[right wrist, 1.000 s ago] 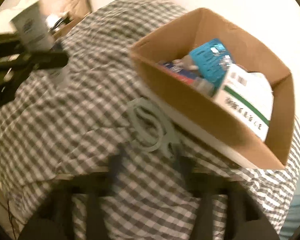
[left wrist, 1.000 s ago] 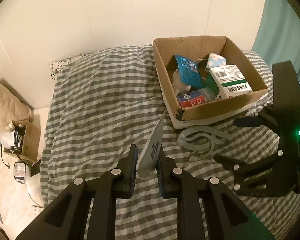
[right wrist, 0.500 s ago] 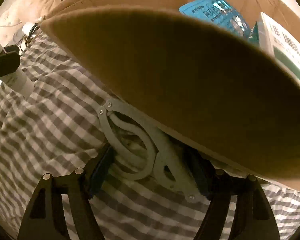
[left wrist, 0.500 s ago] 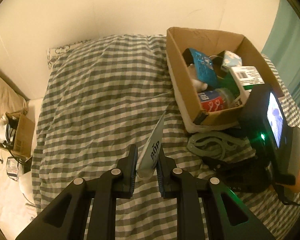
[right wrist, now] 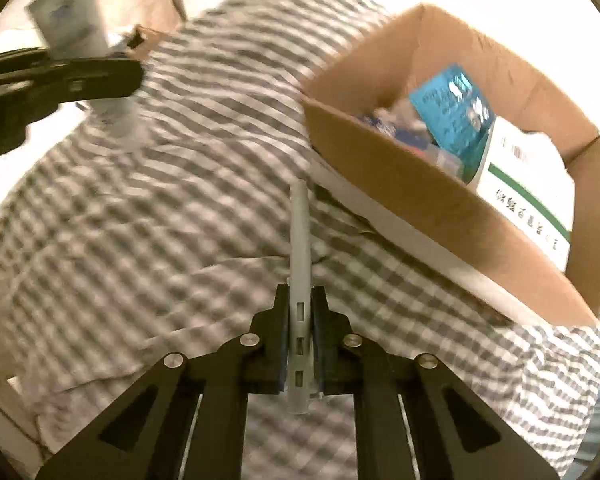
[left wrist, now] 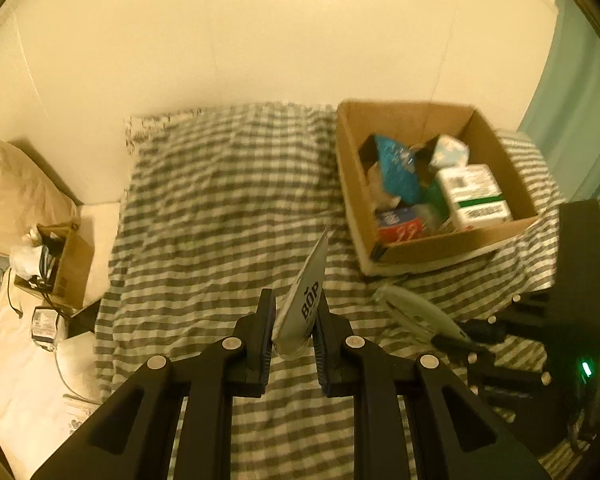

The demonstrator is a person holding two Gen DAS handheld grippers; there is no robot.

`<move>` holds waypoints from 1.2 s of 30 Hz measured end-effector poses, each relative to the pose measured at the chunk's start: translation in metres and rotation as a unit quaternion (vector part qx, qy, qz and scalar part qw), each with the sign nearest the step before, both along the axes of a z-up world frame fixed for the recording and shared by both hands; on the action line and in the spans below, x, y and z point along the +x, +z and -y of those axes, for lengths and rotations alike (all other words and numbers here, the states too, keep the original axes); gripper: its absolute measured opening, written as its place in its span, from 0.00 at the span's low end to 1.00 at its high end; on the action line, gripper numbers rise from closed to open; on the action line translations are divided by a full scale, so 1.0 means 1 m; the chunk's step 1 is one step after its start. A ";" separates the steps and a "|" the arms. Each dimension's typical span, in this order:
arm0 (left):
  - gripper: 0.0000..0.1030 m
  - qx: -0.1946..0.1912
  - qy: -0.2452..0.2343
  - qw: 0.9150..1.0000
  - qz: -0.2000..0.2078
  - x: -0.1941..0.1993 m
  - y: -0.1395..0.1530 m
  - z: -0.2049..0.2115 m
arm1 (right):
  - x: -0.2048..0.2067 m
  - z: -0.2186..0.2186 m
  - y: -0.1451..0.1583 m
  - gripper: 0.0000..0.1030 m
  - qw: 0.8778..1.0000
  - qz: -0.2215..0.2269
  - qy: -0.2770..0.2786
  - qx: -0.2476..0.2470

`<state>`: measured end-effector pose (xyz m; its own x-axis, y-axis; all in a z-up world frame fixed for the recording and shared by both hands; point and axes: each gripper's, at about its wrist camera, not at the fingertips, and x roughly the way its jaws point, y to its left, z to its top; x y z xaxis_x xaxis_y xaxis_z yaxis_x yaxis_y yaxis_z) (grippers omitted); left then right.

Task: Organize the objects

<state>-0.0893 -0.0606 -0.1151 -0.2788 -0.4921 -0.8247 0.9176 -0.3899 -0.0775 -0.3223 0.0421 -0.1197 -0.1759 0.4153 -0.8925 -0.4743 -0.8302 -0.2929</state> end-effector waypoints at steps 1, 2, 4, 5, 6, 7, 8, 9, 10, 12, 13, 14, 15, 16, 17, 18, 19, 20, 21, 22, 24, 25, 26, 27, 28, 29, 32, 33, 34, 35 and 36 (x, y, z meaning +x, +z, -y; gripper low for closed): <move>0.17 -0.006 0.000 1.000 -0.006 -0.001 0.009 -0.004 | 0.001 0.007 0.009 0.09 1.000 -0.004 0.006 0.009; 0.17 -0.010 0.001 1.000 -0.012 -0.003 0.015 -0.006 | -0.001 0.018 0.024 0.09 1.000 -0.016 0.007 0.023; 0.17 -0.022 0.004 0.999 -0.026 -0.009 0.033 -0.010 | 0.005 0.026 0.048 0.09 0.999 -0.035 0.002 0.040; 0.17 -0.027 0.002 0.999 -0.032 -0.013 0.041 -0.012 | 0.011 0.028 0.065 0.09 0.997 -0.048 -0.003 0.058; 0.17 -0.034 -0.002 0.999 -0.041 -0.019 0.052 -0.013 | 0.017 0.029 0.082 0.09 0.996 -0.059 -0.007 0.072; 0.17 -0.039 -0.001 0.998 -0.047 -0.023 0.059 -0.013 | 0.025 0.030 0.100 0.09 0.993 -0.073 -0.015 0.092; 0.17 -0.045 -0.006 0.998 -0.054 -0.029 0.069 -0.014 | 0.037 0.026 0.116 0.09 0.990 -0.086 -0.023 0.108; 0.17 -0.052 -0.009 0.997 -0.060 -0.035 0.078 -0.013 | 0.033 0.022 0.125 0.09 0.988 -0.097 -0.032 0.116; 0.17 -0.059 -0.015 0.996 -0.064 -0.043 0.087 -0.012 | 0.036 0.025 0.136 0.09 0.986 -0.108 -0.041 0.124; 0.17 -0.071 -0.024 0.995 -0.068 -0.057 0.100 -0.008 | 0.046 0.017 0.159 0.09 0.979 -0.133 -0.059 0.140; 0.17 -0.077 -0.023 0.994 -0.071 -0.065 0.105 -0.005 | 0.051 0.014 0.164 0.09 0.978 -0.140 -0.065 0.143; 0.17 -0.081 -0.028 0.993 -0.076 -0.071 0.109 -0.001 | 0.053 0.009 0.169 0.09 0.974 -0.149 -0.074 0.151; 0.17 -0.082 -0.035 0.992 -0.085 -0.081 0.111 0.006 | 0.055 0.005 0.174 0.09 0.973 -0.154 -0.081 0.152; 0.17 -0.079 -0.035 0.992 -0.091 -0.087 0.111 0.013 | 0.056 -0.003 0.176 0.09 0.971 -0.160 -0.087 0.152; 0.17 -0.075 -0.037 0.992 -0.096 -0.094 0.110 0.021 | 0.051 -0.020 0.178 0.09 0.970 -0.164 -0.092 0.152; 0.17 -0.066 -0.039 0.992 -0.097 -0.103 0.104 0.033 | 0.052 -0.027 0.177 0.09 0.969 -0.167 -0.096 0.153; 0.17 -0.062 -0.036 0.993 -0.093 -0.111 0.099 0.041 | 0.053 -0.035 0.176 0.09 0.968 -0.169 -0.102 0.154; 0.17 -0.061 -0.039 0.994 -0.088 -0.119 0.093 0.049 | 0.055 -0.046 0.173 0.09 0.967 -0.172 -0.111 0.153; 0.17 -0.062 -0.040 0.994 -0.083 -0.127 0.084 0.057 | 0.057 -0.058 0.169 0.09 0.966 -0.173 -0.121 0.148; 0.17 -0.056 -0.042 0.994 -0.081 -0.134 0.074 0.065 | 0.060 -0.068 0.163 0.09 0.965 -0.175 -0.131 0.145; 0.17 -0.040 -0.038 0.996 -0.076 -0.142 0.057 0.078 | 0.063 -0.094 0.150 0.09 0.963 -0.180 -0.153 0.129; 0.17 -0.034 -0.033 0.996 -0.074 -0.146 0.050 0.085 | 0.064 -0.104 0.146 0.09 0.962 -0.183 -0.160 0.123; 0.17 -0.032 -0.026 0.997 -0.072 -0.148 0.043 0.090 | 0.063 -0.113 0.139 0.09 0.962 -0.187 -0.165 0.116; 0.17 -0.034 -0.024 0.997 -0.068 -0.150 0.037 0.098 | 0.062 -0.125 0.132 0.09 0.961 -0.189 -0.167 0.109; 0.17 -0.036 -0.017 0.997 -0.065 -0.151 0.033 0.102 | 0.060 -0.133 0.129 0.09 0.961 -0.189 -0.170 0.109; 0.17 -0.039 -0.016 0.997 -0.058 -0.151 0.028 0.108 | 0.059 -0.142 0.124 0.09 0.960 -0.188 -0.175 0.107; 0.19 -0.034 -0.009 0.998 -0.050 -0.148 0.020 0.117 | 0.056 -0.152 0.120 0.10 0.959 -0.194 -0.184 0.093; 0.20 -0.031 -0.001 0.998 -0.051 -0.147 0.019 0.118 | 0.056 -0.154 0.120 0.10 0.958 -0.194 -0.187 0.093; 0.22 -0.028 0.002 0.998 -0.053 -0.145 0.018 0.119 | 0.056 -0.155 0.122 0.10 0.958 -0.195 -0.189 0.095; 0.31 -0.027 0.005 0.998 -0.054 -0.145 0.020 0.119 | 0.056 -0.155 0.124 0.10 0.957 -0.198 -0.188 0.097; 0.46 -0.030 0.010 0.998 -0.053 -0.144 0.022 0.118 | 0.057 -0.158 0.119 0.10 0.956 -0.201 -0.188 0.103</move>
